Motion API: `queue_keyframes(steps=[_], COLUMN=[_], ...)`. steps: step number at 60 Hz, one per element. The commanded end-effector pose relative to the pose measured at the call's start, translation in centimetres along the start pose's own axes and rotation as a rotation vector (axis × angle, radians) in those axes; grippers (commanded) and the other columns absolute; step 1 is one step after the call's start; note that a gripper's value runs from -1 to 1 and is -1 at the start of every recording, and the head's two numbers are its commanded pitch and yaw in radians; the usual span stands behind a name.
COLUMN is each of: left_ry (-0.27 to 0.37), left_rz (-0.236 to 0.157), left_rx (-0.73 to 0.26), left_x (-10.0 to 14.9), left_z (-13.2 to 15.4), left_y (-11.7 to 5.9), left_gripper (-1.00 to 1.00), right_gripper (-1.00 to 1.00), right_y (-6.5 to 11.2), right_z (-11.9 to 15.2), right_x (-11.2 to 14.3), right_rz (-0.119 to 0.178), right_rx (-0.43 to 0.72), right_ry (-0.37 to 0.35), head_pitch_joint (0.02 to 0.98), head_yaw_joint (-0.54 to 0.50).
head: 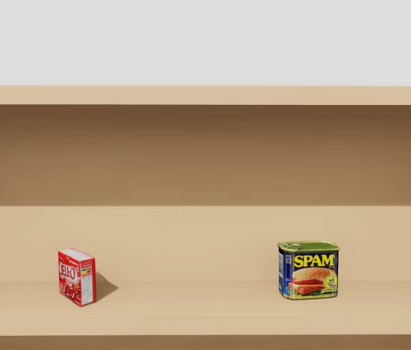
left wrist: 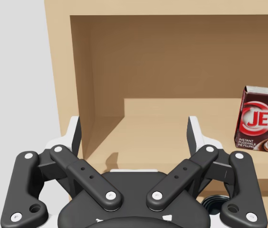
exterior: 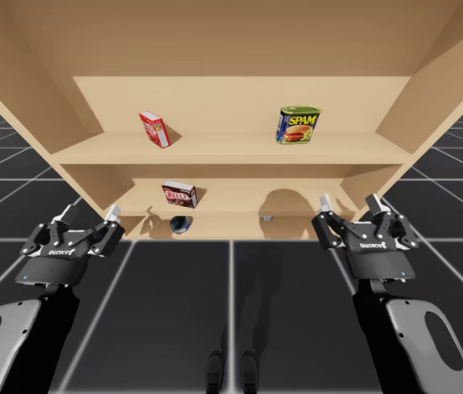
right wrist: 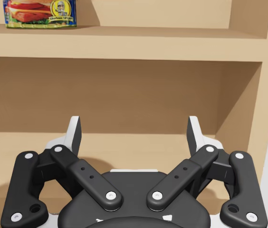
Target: Find the pudding box on the shelf and bring it to me.
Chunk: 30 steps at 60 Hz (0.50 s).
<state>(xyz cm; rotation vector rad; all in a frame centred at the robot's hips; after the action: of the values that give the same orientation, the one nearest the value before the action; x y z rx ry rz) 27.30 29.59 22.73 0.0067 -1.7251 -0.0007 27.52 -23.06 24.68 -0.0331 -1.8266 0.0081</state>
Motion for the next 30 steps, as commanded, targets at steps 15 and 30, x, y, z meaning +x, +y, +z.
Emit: queue_keyframes(steps=[15,30], left_ry=[0.003,0.004], left_rz=[-0.006,-0.011], left_rx=[0.005,0.004], left_x=[-0.06,-0.11], left_z=[0.02,-0.01], left_y=[0.08,0.09], left_gripper=[-1.00,-1.00], right_gripper=[-1.00,-1.00], right_y=[-0.40,-0.60], right_z=[-0.25,-0.25], right_x=[0.15,0.05], right_rz=[-0.042,-0.034], right_rx=[-0.035,-0.015], right_ry=[0.039,0.048], head_pitch_joint=[0.104,0.283], head_yaw_joint=[-0.02,0.01])
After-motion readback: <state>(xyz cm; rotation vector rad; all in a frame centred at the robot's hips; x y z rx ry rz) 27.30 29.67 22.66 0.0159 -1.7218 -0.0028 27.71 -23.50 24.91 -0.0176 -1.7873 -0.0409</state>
